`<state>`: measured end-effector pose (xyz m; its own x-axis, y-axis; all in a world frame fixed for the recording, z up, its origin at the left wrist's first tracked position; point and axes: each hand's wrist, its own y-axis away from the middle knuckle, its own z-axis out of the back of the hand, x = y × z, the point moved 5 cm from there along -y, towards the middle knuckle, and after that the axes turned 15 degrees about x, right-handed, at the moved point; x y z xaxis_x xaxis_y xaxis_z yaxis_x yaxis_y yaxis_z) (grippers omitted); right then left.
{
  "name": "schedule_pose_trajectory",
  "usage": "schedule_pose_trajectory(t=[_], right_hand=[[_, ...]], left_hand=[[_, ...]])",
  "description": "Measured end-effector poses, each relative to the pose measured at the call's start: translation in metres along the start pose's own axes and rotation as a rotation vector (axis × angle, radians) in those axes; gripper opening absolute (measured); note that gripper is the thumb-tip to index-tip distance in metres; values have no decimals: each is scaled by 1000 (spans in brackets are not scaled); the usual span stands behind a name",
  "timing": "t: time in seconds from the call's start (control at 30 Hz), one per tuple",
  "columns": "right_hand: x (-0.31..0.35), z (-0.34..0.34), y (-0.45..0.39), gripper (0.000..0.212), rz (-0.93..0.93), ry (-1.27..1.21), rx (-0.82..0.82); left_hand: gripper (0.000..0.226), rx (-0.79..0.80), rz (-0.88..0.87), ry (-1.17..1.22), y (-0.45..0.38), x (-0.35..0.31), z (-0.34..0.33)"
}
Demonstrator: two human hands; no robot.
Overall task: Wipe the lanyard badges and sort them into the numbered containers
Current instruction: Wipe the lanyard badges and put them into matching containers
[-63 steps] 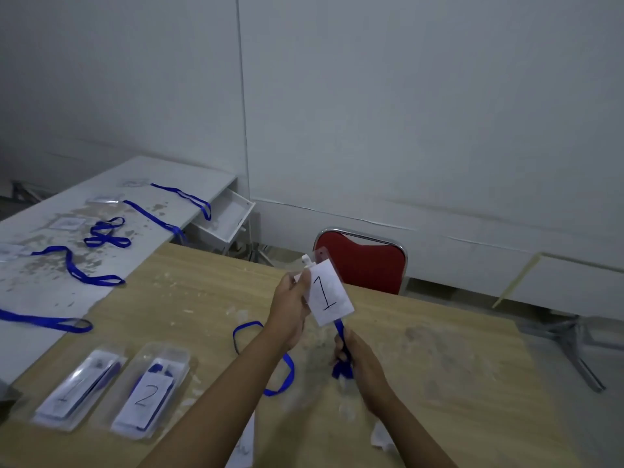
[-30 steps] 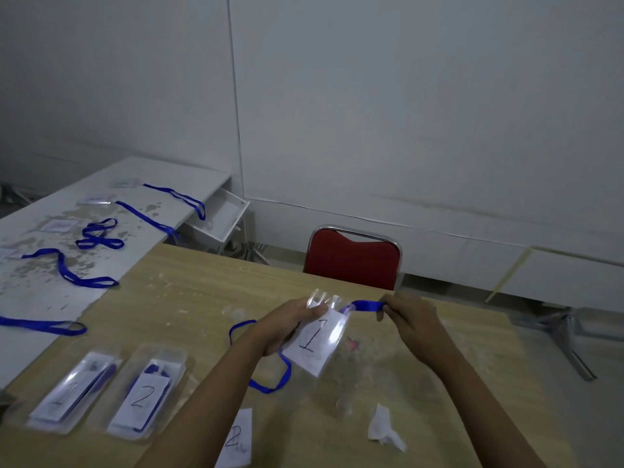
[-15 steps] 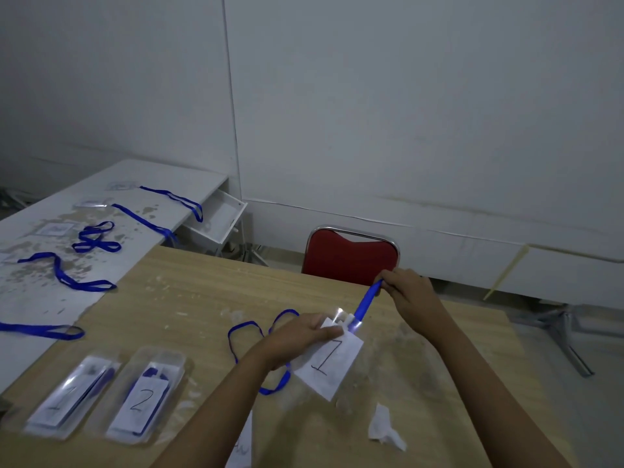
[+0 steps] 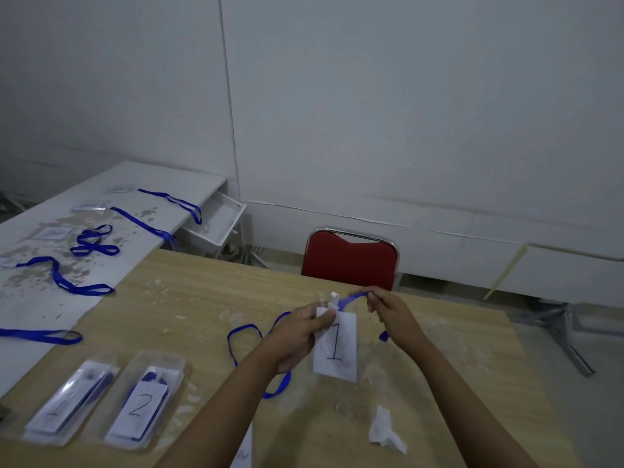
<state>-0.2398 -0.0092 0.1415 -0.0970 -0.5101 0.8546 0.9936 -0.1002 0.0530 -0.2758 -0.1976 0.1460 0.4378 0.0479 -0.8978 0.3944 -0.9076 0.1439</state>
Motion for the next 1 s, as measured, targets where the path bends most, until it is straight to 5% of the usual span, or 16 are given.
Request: schedule_pose_trajectory(t=[0.27,0.67,1.0], right_hand=[[-11,-55,23,30,-129,-209,105],[-21,-100,73,31,-140,-401,299],[-30,-30,63,34,-163,-187,307]], left_hand=[[44,-128,-177,97,-1,-13,8],[28,-463,-256,147,1,-15,45],[24,-53,249,-58,1,18,34]])
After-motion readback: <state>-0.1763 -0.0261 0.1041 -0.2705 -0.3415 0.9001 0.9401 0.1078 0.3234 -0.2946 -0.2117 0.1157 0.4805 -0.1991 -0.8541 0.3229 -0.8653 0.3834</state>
